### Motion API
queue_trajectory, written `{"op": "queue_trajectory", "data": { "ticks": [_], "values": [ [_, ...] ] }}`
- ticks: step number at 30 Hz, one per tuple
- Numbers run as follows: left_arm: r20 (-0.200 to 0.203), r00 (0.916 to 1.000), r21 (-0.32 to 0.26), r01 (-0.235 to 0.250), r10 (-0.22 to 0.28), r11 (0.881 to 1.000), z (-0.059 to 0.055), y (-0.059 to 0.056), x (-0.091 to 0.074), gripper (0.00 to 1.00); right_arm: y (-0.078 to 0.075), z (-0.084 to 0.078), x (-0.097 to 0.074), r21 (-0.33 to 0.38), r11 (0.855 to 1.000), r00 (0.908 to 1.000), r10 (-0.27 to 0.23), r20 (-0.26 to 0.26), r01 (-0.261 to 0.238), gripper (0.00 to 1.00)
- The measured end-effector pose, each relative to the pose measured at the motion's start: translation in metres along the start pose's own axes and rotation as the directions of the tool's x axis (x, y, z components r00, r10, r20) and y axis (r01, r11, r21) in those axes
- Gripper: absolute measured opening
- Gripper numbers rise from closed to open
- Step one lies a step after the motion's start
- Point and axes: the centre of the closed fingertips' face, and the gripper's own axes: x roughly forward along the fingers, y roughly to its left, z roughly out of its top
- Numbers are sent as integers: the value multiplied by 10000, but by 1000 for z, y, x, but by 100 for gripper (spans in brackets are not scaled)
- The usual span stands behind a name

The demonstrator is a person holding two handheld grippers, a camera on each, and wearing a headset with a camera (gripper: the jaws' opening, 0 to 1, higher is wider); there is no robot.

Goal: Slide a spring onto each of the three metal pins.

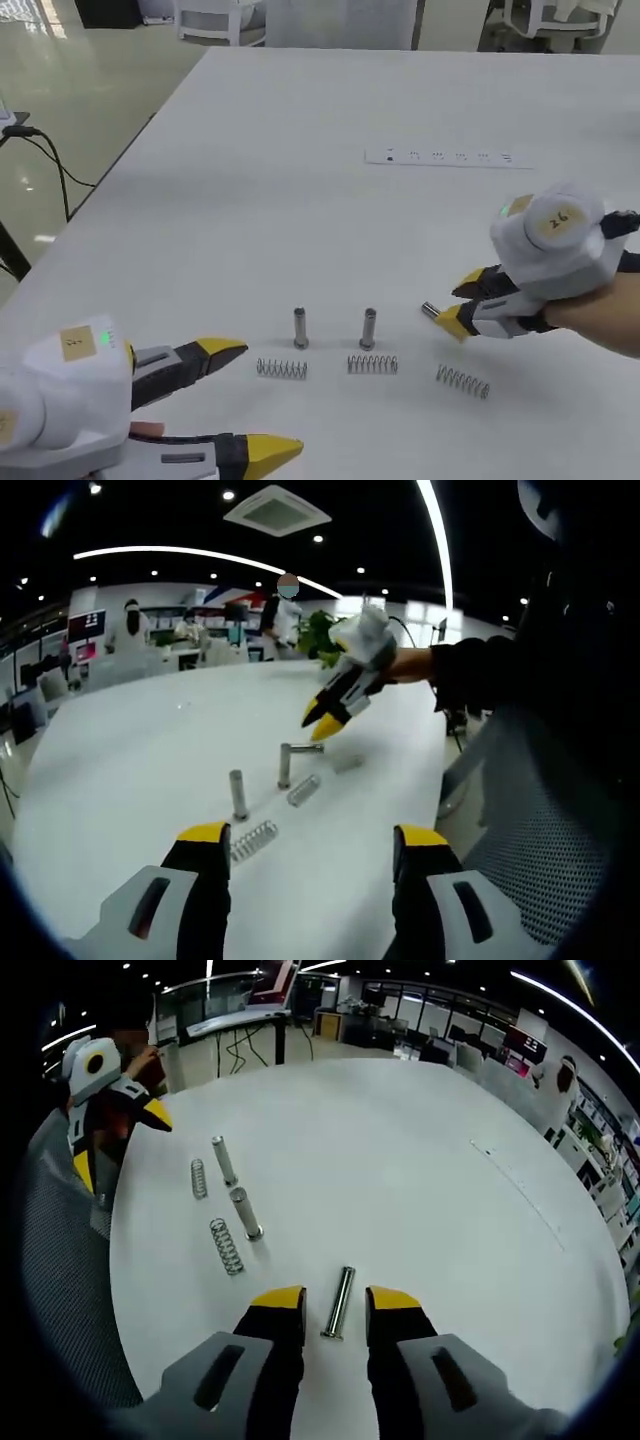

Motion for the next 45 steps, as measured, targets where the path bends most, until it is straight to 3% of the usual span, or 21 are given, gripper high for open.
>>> {"op": "queue_trajectory", "data": {
  "ticks": [7, 15, 40, 45],
  "values": [
    [-6, 10000, 25, 37, -37, 10000, 0, -1, 0, 61, -8, -4, 14, 433, 9988, 9989, -208, -412, 225, 13],
    [26, 10000, 5, 19, -19, 10000, 1, -1, 0, 60, -9, -5, 27, 763, 9968, 9975, -173, -690, 226, 11],
    [40, 10000, -9, 16, -16, 10000, 1, -1, -1, 59, -8, -9, 39, 1017, 9947, 9932, -15, -1167, 135, 6],
    [14, 10000, -3, 44, -44, 10000, 1, -1, -1, 58, -8, -8, 39, 794, 9965, 9914, -160, -1295, 264, 5]
  ]
}}
